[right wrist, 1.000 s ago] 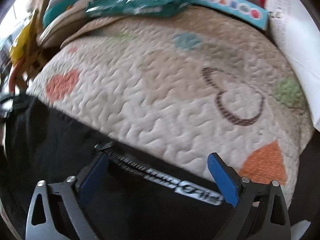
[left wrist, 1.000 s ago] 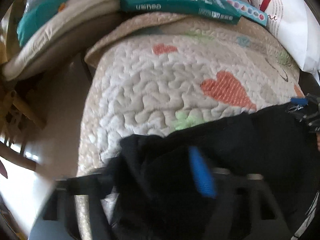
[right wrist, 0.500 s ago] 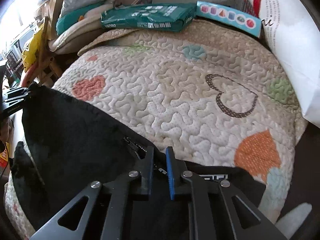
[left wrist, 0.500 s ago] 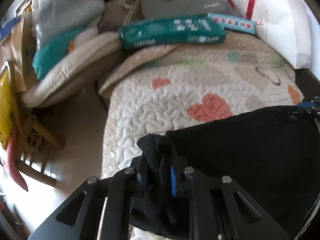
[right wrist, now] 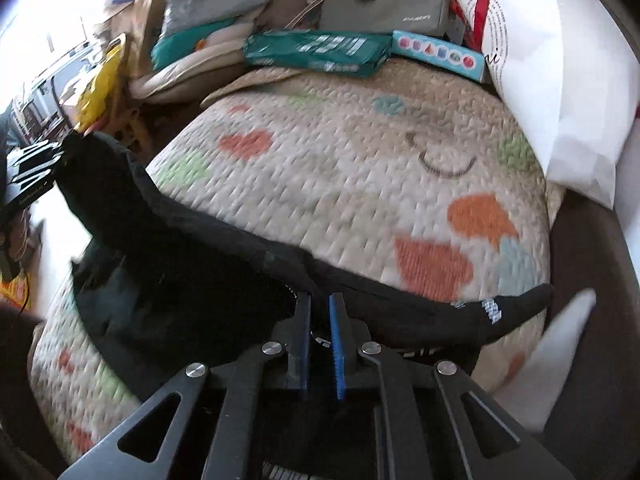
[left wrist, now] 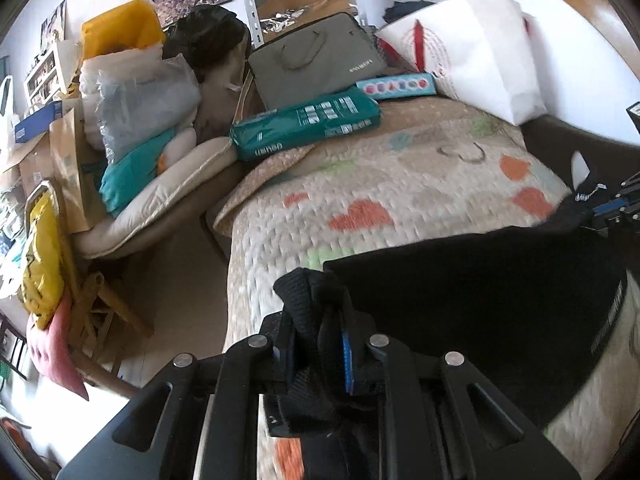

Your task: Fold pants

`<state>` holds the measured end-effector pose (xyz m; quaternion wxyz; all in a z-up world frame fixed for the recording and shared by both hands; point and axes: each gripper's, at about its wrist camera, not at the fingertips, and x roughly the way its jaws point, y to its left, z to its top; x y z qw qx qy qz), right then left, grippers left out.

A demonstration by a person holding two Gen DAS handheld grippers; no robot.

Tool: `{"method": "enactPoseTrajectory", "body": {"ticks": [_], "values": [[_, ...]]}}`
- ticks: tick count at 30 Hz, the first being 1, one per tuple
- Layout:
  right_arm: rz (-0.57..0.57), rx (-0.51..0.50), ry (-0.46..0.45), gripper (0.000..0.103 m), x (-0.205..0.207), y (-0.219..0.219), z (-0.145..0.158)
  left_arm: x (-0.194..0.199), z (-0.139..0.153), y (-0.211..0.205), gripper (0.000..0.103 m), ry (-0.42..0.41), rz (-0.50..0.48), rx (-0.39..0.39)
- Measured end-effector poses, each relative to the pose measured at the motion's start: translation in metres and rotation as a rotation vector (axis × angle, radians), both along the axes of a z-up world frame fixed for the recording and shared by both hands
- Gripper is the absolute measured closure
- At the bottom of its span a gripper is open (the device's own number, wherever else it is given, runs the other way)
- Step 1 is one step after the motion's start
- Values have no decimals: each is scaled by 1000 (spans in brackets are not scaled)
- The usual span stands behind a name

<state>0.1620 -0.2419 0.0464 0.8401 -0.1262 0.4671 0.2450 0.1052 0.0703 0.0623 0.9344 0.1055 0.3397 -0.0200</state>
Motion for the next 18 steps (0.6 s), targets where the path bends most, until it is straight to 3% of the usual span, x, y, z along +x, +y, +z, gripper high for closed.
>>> {"method": "enactPoseTrajectory", "body": {"ticks": [3,9,11,14,15,18], "values": [[23,-39,59,94,-36,-1,-15,-37,-26,-10,79,16,-11,87],[85,-203,196,94,-88,4,-64,-87,-80,-30,51,66,-32,314],[84,-231,215,94,-96,3,-72,-96,-83,-26,49,72,-31,309],[61,-225,196,91,-103,-1,-69,-105,-73,-10,42,81,-6,208],[48,-224,174,83,-103,-2,-64,-107,-69,-5,42,78,3,175],[27,-201,100,28,-104,2,-46,-106,-47,15,39,53,47,23]]}}
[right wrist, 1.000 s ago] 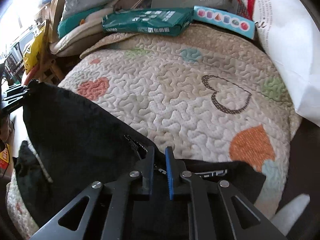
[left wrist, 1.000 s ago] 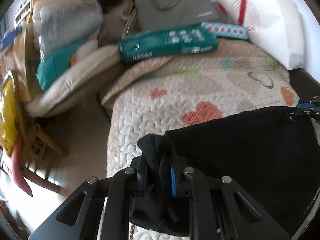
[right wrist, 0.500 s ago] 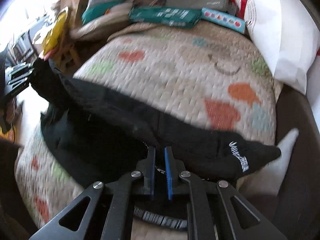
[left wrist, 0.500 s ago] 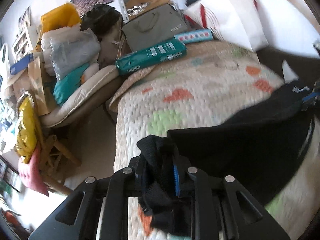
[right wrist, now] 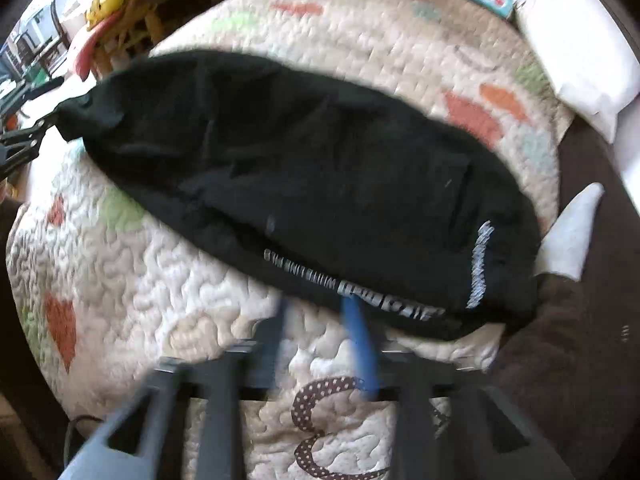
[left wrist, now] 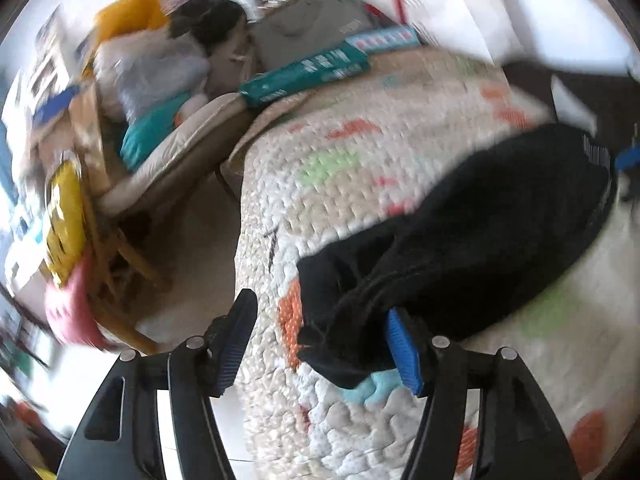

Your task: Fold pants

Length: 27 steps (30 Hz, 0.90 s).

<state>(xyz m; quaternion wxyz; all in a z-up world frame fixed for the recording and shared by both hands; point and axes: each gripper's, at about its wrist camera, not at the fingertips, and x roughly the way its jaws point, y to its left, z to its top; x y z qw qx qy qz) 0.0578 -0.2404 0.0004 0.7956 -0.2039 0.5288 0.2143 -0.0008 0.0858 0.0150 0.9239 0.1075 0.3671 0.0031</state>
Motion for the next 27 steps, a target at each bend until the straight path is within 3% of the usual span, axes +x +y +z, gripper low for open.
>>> {"method": "enactPoseTrajectory", "body": {"ticks": [3,6,11,14,17,19,21,23,25,27], "values": [[2,34,-75,25,4,15,20,10,18,18,36,-37,82,-135],[13,102,-114,25,16,49,35,19,23,28,36,-43,77,-252],[75,234,-108,25,38,122,48,9,9,33,36,-9,14,-280],[121,262,-61,25,45,168,36,0,12,49,36,-21,41,-299],[154,222,41,26,49,199,-1,-12,27,95,32,-121,202,-440],[166,188,84,26,47,202,-24,-19,29,130,30,-173,349,-548],[182,174,145,26,36,198,-43,-23,25,152,29,-187,447,-607],[246,139,219,25,19,197,-58,-24,22,158,29,-188,498,-611],[337,71,207,25,6,201,-56,-23,23,153,29,-191,511,-576],[370,77,179,27,3,205,-40,-16,23,142,29,-189,515,-531]]}}
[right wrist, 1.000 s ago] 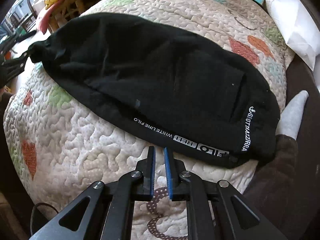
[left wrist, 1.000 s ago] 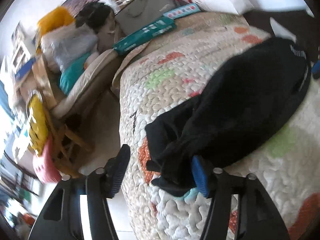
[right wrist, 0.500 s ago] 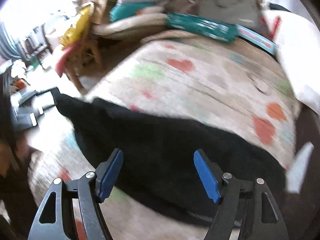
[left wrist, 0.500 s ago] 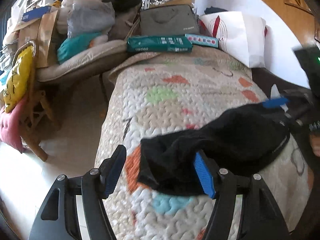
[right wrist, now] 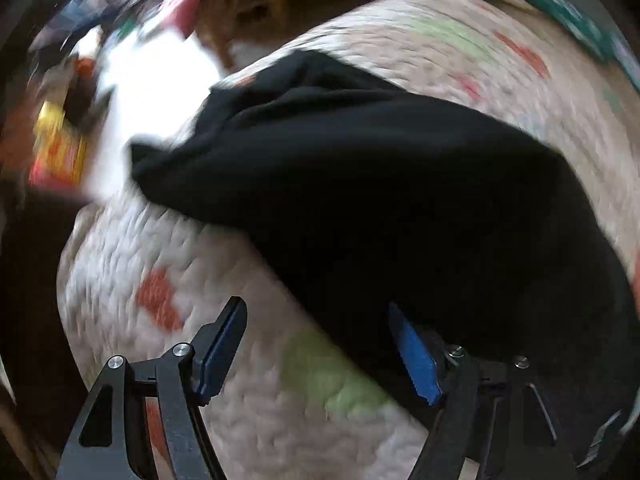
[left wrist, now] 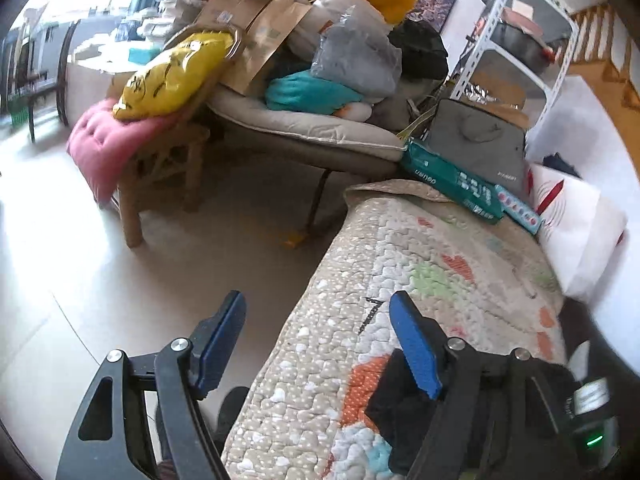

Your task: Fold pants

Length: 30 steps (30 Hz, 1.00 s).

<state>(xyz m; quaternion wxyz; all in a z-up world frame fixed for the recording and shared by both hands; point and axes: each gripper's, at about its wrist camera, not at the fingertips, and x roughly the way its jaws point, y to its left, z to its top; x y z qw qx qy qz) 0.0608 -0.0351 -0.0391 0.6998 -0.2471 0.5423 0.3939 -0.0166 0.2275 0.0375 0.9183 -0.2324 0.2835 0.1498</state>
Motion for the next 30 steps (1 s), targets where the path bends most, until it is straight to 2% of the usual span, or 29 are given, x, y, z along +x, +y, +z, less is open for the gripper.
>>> {"method": "enactPoseTrajectory", "body": {"ticks": [4,6,9,14,15,17,18,23,25,30], "values": [[-73,153,-140,27,19,19,57,7,-8,-3,29,29,6,-3],[-80,196,-180,27,26,36,70,9,-12,-2,29,51,15,-5],[-38,194,-154,29,32,77,55,7,-14,1,29,57,29,-18],[22,48,-121,54,24,112,-6,7,-14,4,29,55,32,-41],[26,42,-108,68,24,111,-10,7,-13,4,29,53,31,-42],[-1,83,-96,74,25,106,-8,8,-11,3,29,48,30,-43],[-23,113,-76,81,28,101,-3,7,-11,2,29,45,29,-45],[-114,248,-64,83,49,84,27,7,-9,2,29,33,39,-65],[-145,264,-77,83,53,90,37,8,-10,3,29,35,40,-80],[-224,242,-84,83,91,118,22,11,-14,5,29,50,46,-87]]}}
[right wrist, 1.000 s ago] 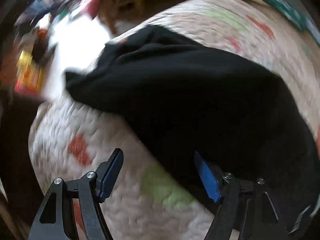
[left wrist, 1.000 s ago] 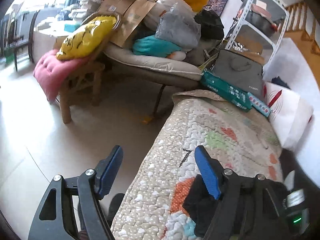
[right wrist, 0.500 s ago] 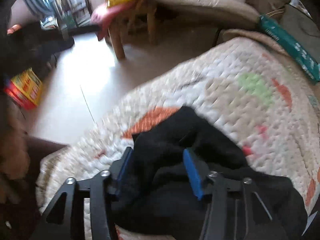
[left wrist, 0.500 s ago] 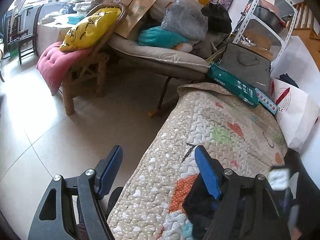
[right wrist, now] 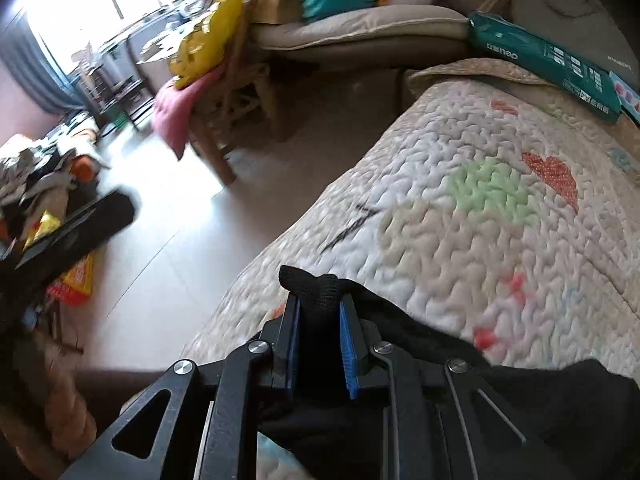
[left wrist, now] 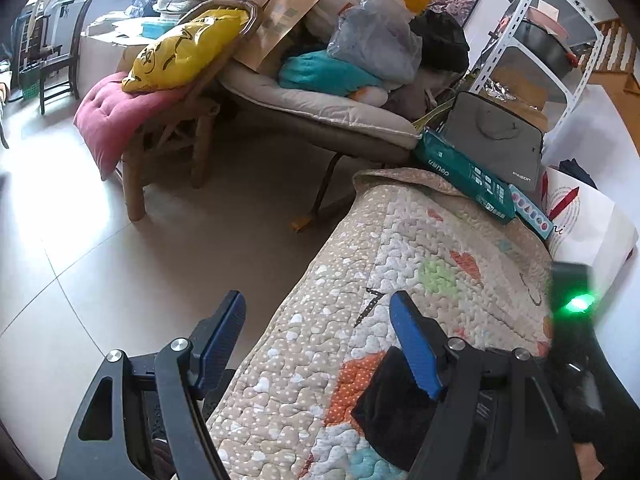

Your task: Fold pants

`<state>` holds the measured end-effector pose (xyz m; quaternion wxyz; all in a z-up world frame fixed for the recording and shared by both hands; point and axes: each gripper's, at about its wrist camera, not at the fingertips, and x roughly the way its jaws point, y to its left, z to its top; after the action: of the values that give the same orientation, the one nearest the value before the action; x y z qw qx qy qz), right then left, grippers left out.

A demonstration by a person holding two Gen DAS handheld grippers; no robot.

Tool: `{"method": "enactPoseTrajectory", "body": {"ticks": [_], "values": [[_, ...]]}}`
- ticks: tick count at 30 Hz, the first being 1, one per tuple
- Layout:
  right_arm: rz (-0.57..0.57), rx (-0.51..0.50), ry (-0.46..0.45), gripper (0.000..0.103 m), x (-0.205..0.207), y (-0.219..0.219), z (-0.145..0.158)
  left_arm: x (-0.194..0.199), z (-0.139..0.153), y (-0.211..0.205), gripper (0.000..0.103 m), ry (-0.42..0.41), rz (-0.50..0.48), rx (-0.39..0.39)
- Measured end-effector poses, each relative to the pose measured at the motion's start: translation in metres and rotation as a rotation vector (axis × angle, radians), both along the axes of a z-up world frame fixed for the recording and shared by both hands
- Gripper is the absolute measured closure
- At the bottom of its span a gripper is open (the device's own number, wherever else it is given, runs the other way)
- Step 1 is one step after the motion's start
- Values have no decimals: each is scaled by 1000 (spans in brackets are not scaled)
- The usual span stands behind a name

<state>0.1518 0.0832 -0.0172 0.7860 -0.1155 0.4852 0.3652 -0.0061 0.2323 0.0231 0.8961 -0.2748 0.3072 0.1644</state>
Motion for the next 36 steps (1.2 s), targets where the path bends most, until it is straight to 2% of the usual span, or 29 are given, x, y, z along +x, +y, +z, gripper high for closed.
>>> {"method": "enactPoseTrajectory", "body": {"ticks": [3,5,6,7,9,11,14,16,17,20,22,23,24,25,26,27,28,29,30,32,33,34,36], "values": [[-33,-21,51,74,9,10,-15,2,0,-3,29,1,-10,2],[-76,19,69,70,15,4,-18,4,-1,-6,29,6,-21,11],[-118,71,72,63,16,-7,-11,6,-2,-8,29,13,-29,18],[-148,104,71,49,16,-17,-5,7,-3,-10,29,18,-36,24],[-211,165,44,32,12,-51,11,10,-4,-14,29,28,-51,30],[-231,152,13,32,5,-81,19,13,-7,-21,29,32,-83,15],[-280,50,-12,32,-5,-151,12,23,-18,-43,29,53,-157,-16],[-338,-16,-2,32,-7,-201,1,32,-25,-64,29,77,-221,-8],[-375,-40,10,32,-4,-224,-4,38,-29,-82,29,88,-272,23],[-579,-139,74,32,5,-313,-22,47,-36,-117,29,118,-370,96],[-782,-183,124,33,10,-380,-28,51,-47,-135,29,171,-415,140],[-835,-171,135,34,10,-397,-26,54,-58,-142,29,233,-432,174],[-896,-94,166,45,7,-422,-24,55,-64,-146,29,267,-434,199],[-928,-33,199,54,6,-433,-22,56,-70,-150,29,305,-435,235],[-950,-3,213,55,5,-439,-19,55,-74,-152,29,332,-443,267],[-959,-9,204,56,3,-438,-16,53,-74,-154,29,344,-451,287],[-968,-67,157,55,0,-431,-10,51,-74,-154,29,353,-458,299],[-974,-122,97,54,-4,-423,-3,48,-72,-155,29,359,-465,304],[-975,-136,52,53,-7,-418,3,46,-71,-155,29,356,-468,303],[-979,-120,-6,44,-13,-418,10,43,-71,-152,29,351,-471,298],[-978,-101,-22,37,-14,-419,12,43,-70,-150,29,342,-469,290],[-969,-86,-22,35,-17,-418,11,44,-69,-148,29,338,-466,282],[-942,-121,25,35,-19,-417,-4,43,-66,-144,29,320,-456,248]]}}
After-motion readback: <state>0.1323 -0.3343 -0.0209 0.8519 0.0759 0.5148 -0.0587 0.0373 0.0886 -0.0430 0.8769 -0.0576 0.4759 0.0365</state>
